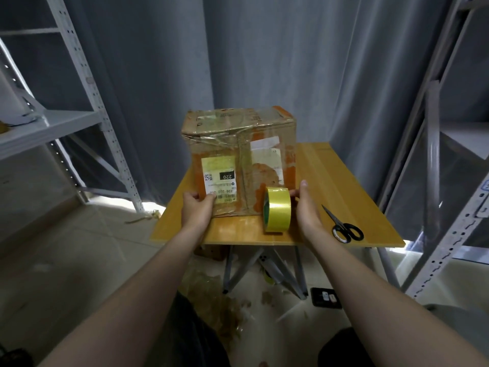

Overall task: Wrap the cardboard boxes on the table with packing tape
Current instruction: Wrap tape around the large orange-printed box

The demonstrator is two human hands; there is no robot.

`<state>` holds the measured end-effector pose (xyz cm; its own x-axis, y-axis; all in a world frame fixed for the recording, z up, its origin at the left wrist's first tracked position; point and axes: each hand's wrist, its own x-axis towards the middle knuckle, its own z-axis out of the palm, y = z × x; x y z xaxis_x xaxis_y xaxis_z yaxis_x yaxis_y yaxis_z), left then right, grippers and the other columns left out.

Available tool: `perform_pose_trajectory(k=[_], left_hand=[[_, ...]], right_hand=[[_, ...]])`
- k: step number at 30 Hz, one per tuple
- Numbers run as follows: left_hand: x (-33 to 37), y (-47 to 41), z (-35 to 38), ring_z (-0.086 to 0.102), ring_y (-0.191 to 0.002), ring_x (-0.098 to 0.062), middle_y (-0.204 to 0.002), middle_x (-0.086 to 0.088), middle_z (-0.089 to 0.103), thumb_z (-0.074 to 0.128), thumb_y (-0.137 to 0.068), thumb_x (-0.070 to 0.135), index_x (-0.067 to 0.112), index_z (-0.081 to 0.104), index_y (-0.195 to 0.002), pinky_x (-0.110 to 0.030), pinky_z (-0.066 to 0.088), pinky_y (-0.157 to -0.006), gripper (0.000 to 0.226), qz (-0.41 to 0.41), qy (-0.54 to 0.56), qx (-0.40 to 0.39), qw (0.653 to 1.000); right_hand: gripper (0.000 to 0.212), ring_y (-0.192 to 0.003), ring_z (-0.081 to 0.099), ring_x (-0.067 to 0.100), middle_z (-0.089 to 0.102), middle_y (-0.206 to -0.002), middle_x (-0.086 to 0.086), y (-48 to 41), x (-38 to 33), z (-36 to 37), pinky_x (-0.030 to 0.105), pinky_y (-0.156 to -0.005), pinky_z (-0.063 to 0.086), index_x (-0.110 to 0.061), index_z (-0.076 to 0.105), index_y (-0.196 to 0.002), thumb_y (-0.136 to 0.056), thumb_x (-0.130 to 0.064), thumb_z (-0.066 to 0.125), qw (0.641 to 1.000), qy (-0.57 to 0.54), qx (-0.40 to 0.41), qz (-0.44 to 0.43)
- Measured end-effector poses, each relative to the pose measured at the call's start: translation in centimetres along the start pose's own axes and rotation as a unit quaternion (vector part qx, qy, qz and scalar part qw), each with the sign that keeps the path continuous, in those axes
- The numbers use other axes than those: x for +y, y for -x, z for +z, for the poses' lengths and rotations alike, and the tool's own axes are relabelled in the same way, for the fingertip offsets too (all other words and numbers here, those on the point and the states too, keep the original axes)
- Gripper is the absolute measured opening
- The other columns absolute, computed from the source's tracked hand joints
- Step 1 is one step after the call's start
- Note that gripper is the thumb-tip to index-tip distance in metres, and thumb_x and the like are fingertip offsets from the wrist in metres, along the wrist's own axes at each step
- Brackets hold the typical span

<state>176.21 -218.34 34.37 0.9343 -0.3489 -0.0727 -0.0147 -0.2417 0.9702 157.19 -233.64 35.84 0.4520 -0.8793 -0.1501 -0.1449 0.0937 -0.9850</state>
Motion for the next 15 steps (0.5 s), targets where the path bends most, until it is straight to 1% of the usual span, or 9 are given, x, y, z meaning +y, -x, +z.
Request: perform_pose_trajectory(k=[2, 5, 9, 10, 11, 12, 13, 14, 15], left_hand=[[0.1, 0.6, 0.1, 0.061, -0.085, -0.009, -0.098, 0.012, 0.063, 0.066, -0.097, 0.042, 0.027, 0.047, -0.11, -0.031, 0.043, -0.064, 0.028, 0.017, -0.012, 0.027, 0.999], [0.6, 1.4, -0.3, 0.06, -0.081, -0.009, -0.095, 0.014, 0.062, 0.067, -0.097, 0.046, 0.027, 0.05, -0.113, -0.032, 0.045, -0.07, 0.03, 0.027, -0.015, 0.063, 0.998], [2.5, 2.6, -1.6, 0.058, -0.076, -0.004, -0.09, 0.018, 0.063, 0.069, -0.093, 0.05, 0.03, 0.055, -0.106, -0.026, 0.036, -0.059, 0.028, 0.042, 0.024, 0.122, 0.991], [2.9, 2.9, -2.0, 0.057, -0.076, -0.003, -0.089, 0.019, 0.063, 0.07, -0.093, 0.049, 0.031, 0.057, -0.103, -0.025, 0.035, -0.059, 0.025, 0.049, 0.039, 0.131, 0.989], [3.4, 3.1, -2.4, 0.057, -0.076, -0.002, -0.088, 0.02, 0.063, 0.071, -0.093, 0.047, 0.032, 0.058, -0.1, -0.024, 0.036, -0.06, 0.021, 0.057, 0.051, 0.136, 0.988], [3.9, 3.3, -2.8, 0.058, -0.077, -0.002, -0.087, 0.02, 0.063, 0.071, -0.093, 0.044, 0.034, 0.059, -0.097, -0.024, 0.037, -0.062, 0.017, 0.065, 0.061, 0.135, 0.987], [4.4, 3.4, -3.2, 0.059, -0.079, -0.002, -0.087, 0.021, 0.064, 0.071, -0.093, 0.042, 0.034, 0.06, -0.096, -0.025, 0.04, -0.064, 0.014, 0.073, 0.066, 0.13, 0.987], [4.8, 3.4, -3.5, 0.061, -0.082, -0.002, -0.089, 0.021, 0.064, 0.071, -0.093, 0.039, 0.034, 0.062, -0.096, -0.026, 0.042, -0.067, 0.01, 0.079, 0.069, 0.12, 0.987], [5.3, 3.5, -3.9, 0.062, -0.084, -0.002, -0.09, 0.022, 0.066, 0.071, -0.094, 0.036, 0.035, 0.064, -0.095, -0.027, 0.045, -0.068, 0.007, 0.084, 0.069, 0.109, 0.988]], right_hand=[[0.064, -0.096, 0.066, 0.025, 0.073, -0.1, 0.004, 0.4, 0.1, 0.2, 0.044, -0.089, 0.047, -0.023, 0.064, -0.084, -0.106, -0.067, 0.023, 1.0, 0.0, 0.019, -0.013], [0.053, -0.091, 0.061, 0.018, 0.069, -0.094, -0.005, 1.4, 0.0, 0.0, 0.038, -0.077, 0.041, -0.027, 0.063, -0.082, -0.108, -0.06, 0.03, 0.998, -0.004, 0.051, -0.048], [0.05, -0.094, 0.063, 0.007, 0.072, -0.088, -0.019, 3.2, -1.0, 0.0, 0.035, -0.086, 0.046, -0.029, 0.068, -0.076, -0.109, -0.052, 0.038, 0.992, -0.057, 0.043, -0.105], [0.05, -0.097, 0.063, 0.005, 0.072, -0.09, -0.021, 3.7, -1.5, 0.2, 0.031, -0.085, 0.046, -0.032, 0.07, -0.075, -0.109, -0.052, 0.04, 0.99, -0.064, 0.037, -0.119], [0.047, -0.105, 0.063, 0.007, 0.072, -0.099, -0.021, 4.4, -2.0, 0.3, 0.03, -0.087, 0.045, -0.036, 0.071, -0.076, -0.109, -0.052, 0.041, 0.989, -0.067, 0.028, -0.132], [0.042, -0.118, 0.06, 0.012, 0.071, -0.113, -0.016, 4.8, -2.4, 0.5, 0.033, -0.095, 0.045, -0.04, 0.07, -0.08, -0.108, -0.051, 0.041, 0.987, -0.062, 0.02, -0.146], [0.037, -0.129, 0.052, 0.017, 0.066, -0.126, -0.01, 5.3, -2.8, 0.6, 0.038, -0.104, 0.04, -0.044, 0.067, -0.083, -0.108, -0.051, 0.042, 0.985, -0.048, 0.013, -0.163], [0.033, -0.133, 0.044, 0.018, 0.06, -0.133, -0.007, 5.6, -3.3, 0.6, 0.038, -0.108, 0.033, -0.047, 0.066, -0.084, -0.108, -0.051, 0.043, 0.983, -0.029, 0.008, -0.18], [0.029, -0.132, 0.036, 0.016, 0.055, -0.134, -0.007, 6.1, -3.8, 0.6, 0.034, -0.105, 0.027, -0.049, 0.066, -0.087, -0.107, -0.051, 0.044, 0.981, -0.013, 0.003, -0.194]])
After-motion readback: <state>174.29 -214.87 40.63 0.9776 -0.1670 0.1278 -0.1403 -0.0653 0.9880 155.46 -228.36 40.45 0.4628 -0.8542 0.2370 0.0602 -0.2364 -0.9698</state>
